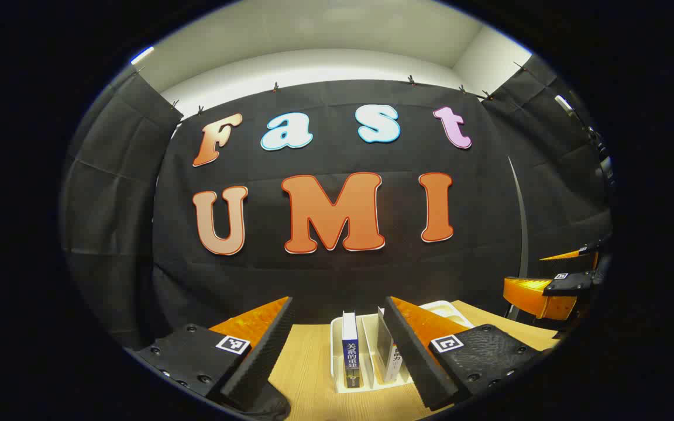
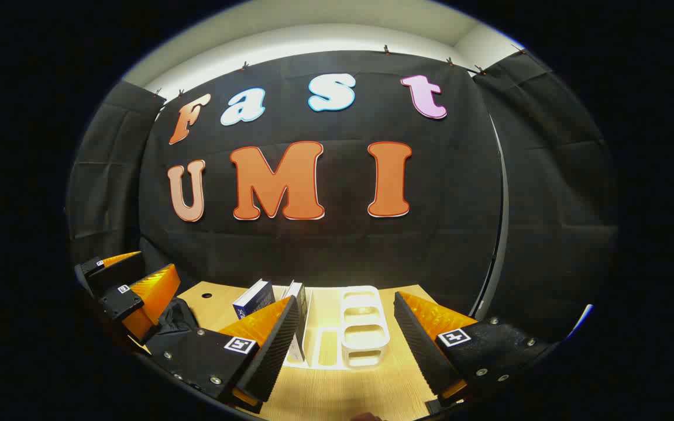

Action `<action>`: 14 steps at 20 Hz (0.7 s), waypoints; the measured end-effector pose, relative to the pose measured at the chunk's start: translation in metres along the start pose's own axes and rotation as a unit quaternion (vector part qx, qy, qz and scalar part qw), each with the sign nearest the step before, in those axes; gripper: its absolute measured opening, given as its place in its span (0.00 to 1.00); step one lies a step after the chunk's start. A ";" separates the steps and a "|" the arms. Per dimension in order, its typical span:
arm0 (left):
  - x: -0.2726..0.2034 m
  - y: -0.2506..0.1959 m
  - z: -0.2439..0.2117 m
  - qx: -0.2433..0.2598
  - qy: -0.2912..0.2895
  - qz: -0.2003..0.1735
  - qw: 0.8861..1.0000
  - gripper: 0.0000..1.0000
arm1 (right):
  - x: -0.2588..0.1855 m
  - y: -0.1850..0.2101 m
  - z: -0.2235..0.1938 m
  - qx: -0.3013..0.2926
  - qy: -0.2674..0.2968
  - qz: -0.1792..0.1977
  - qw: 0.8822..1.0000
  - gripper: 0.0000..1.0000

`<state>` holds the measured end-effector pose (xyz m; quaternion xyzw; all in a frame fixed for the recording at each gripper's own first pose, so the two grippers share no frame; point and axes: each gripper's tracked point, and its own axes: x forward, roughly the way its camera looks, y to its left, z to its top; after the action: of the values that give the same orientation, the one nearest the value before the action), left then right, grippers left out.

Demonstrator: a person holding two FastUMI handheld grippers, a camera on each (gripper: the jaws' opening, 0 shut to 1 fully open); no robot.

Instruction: Open the schoolbag, grab two books from the bookshelf and put them into the schoolbag.

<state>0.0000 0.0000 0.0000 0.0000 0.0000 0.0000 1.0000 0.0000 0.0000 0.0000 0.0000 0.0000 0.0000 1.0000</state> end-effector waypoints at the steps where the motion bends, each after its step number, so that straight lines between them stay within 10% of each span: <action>1: -0.001 -0.001 -0.001 0.001 0.003 0.001 1.000 1.00 | 0.000 -0.001 0.000 0.000 0.000 -0.001 1.000 0.97; 14: -0.009 -0.001 -0.006 0.013 0.009 0.013 1.000 0.96 | 0.002 0.014 -0.012 -0.018 0.009 0.033 0.999 0.97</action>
<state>-0.0094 -0.0012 -0.0055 0.0127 0.0088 0.0132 0.9998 0.0021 0.0143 -0.0119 -0.0176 0.0089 0.0331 0.9993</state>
